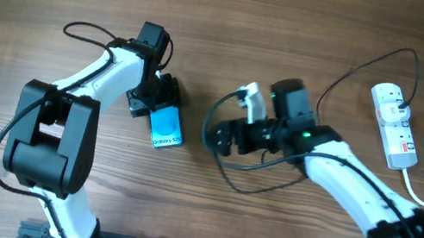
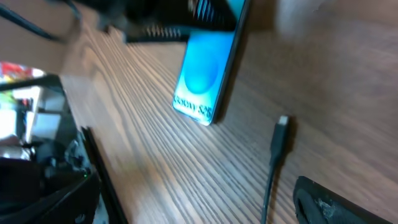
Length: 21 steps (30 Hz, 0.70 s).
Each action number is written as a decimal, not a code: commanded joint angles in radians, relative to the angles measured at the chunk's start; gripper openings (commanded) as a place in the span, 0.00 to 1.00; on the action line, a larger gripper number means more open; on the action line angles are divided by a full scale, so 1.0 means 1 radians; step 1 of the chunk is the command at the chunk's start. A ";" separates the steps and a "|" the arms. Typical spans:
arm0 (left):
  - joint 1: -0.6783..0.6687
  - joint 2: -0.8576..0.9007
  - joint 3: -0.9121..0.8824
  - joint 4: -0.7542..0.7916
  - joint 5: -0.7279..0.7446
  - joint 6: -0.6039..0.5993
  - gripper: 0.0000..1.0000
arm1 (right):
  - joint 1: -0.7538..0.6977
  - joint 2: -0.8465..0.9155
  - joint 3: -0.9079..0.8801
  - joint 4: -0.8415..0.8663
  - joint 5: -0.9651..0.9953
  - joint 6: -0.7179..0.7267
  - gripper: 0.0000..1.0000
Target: Plug charger to phone and switch on socket
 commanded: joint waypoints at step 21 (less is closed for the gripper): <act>-0.068 0.079 -0.053 -0.079 -0.048 0.033 0.68 | 0.159 0.178 0.005 0.153 0.063 0.055 1.00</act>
